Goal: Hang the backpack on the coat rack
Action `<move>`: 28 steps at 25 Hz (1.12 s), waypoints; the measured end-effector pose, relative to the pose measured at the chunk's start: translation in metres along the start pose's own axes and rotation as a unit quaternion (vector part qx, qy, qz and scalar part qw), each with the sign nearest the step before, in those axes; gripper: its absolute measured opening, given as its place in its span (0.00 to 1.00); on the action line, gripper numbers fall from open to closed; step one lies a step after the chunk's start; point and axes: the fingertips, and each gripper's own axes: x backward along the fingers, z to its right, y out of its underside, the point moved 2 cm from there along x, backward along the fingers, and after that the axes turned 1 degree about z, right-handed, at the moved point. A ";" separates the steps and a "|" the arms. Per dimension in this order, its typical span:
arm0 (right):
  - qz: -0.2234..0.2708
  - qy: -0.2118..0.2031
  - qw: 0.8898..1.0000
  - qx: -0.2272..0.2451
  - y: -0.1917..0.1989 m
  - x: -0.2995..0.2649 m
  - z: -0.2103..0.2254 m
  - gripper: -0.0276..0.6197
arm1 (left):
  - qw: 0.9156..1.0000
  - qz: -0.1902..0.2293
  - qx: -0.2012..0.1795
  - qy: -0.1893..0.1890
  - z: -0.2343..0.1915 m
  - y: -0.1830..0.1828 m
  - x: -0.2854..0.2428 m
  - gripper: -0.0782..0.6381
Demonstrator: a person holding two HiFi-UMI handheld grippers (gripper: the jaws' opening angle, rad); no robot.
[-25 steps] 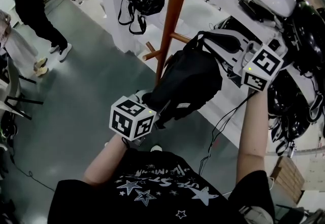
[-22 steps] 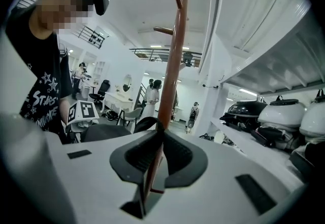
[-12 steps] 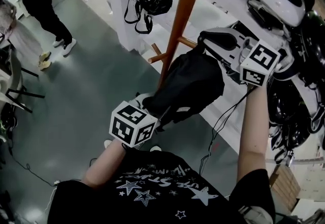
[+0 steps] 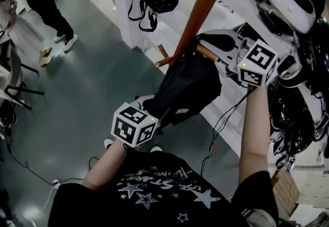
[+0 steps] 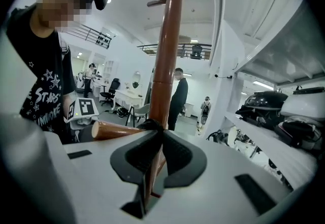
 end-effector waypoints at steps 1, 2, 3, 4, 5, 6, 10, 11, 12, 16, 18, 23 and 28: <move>-0.002 0.000 1.000 -0.004 0.002 -0.002 0.001 0.10 | 1.000 -0.002 0.000 -0.001 -0.002 0.002 -0.001 0.21; -0.003 -0.001 1.000 -0.007 0.005 -0.003 0.001 0.10 | 1.000 -0.005 0.000 -0.001 -0.005 0.003 -0.002 0.21; -0.004 -0.001 1.000 -0.011 0.007 -0.004 0.001 0.10 | 1.000 -0.008 -0.001 -0.002 -0.007 0.006 -0.002 0.21; -0.005 -0.001 1.000 -0.014 0.009 -0.005 0.000 0.10 | 1.000 -0.012 -0.001 -0.002 -0.010 0.008 -0.003 0.21; -0.007 -0.001 1.000 -0.017 0.012 -0.007 -0.001 0.10 | 1.000 -0.015 0.000 -0.002 -0.012 0.012 -0.003 0.21; -0.008 -0.001 1.000 -0.019 0.014 -0.009 -0.002 0.10 | 1.000 -0.019 -0.001 -0.003 -0.015 0.015 -0.004 0.21; 0.015 0.001 0.999 -0.043 0.021 -0.010 -0.004 0.10 | 0.999 -0.032 -0.004 -0.014 -0.027 0.026 -0.009 0.21; 0.025 0.004 0.998 -0.052 0.022 -0.009 -0.005 0.10 | 0.999 -0.034 -0.009 -0.018 -0.031 0.027 -0.010 0.21; 0.036 0.009 0.997 -0.061 0.022 -0.009 -0.006 0.11 | 0.999 -0.037 -0.018 -0.023 -0.035 0.028 -0.012 0.22; 0.063 0.035 0.993 -0.094 0.028 -0.007 -0.011 0.19 | 0.996 -0.048 -0.061 -0.045 -0.048 0.034 -0.019 0.24; 0.060 0.058 0.992 -0.100 0.035 -0.002 -0.014 0.21 | 0.994 -0.050 -0.081 -0.052 -0.054 0.036 -0.022 0.25; 0.039 0.150 0.983 -0.100 0.057 0.028 -0.027 0.23 | 0.989 -0.056 -0.129 -0.043 -0.066 0.035 -0.031 0.28; 0.049 0.221 0.967 -0.117 0.060 0.048 -0.059 0.23 | 0.987 -0.064 -0.150 -0.010 -0.067 0.037 -0.035 0.31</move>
